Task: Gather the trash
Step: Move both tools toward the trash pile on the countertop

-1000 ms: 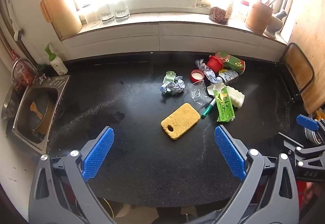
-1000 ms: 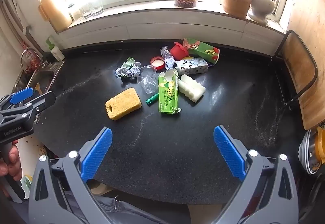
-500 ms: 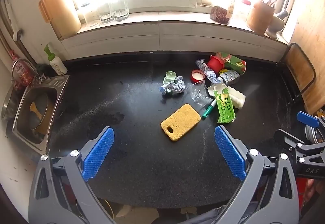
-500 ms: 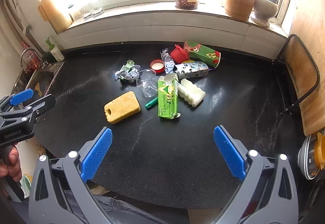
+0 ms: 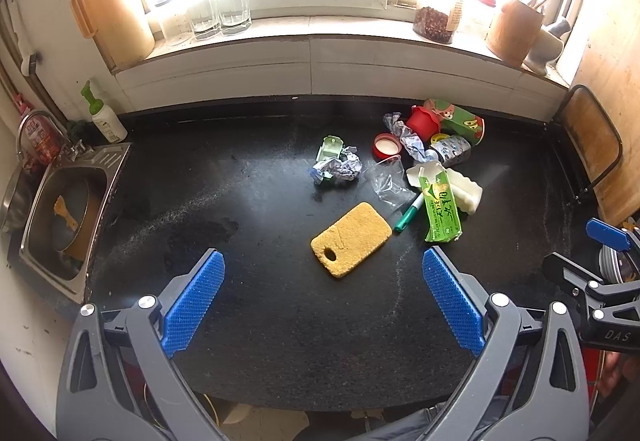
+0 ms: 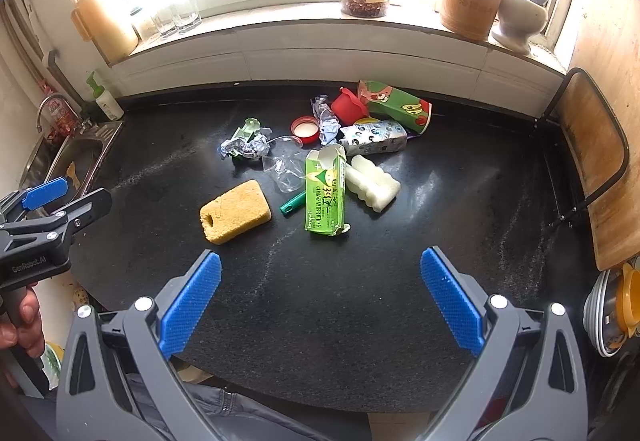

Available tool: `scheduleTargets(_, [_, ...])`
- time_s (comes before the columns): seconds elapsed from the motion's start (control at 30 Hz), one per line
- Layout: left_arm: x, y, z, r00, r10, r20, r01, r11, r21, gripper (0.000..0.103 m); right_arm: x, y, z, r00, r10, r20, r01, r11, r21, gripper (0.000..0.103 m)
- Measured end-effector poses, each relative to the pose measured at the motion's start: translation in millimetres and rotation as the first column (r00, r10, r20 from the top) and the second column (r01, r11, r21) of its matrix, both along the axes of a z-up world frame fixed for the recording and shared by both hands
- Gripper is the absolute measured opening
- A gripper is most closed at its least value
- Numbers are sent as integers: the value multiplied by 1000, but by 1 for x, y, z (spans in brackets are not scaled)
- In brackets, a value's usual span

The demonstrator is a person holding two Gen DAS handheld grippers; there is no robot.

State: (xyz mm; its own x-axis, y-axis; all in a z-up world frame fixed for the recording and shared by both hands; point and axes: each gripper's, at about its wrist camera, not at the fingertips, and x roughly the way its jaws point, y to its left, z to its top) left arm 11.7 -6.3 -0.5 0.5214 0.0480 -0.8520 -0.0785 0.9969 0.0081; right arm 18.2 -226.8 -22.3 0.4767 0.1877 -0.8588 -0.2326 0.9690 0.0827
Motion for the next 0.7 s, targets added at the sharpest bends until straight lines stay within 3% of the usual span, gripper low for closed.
scheduleTargets(0.7, [5, -3, -6, 1000, -7, -21, 7, 1000, -4, 97, 7, 0, 1, 1000, 1, -7, -1, 1000, -1, 97])
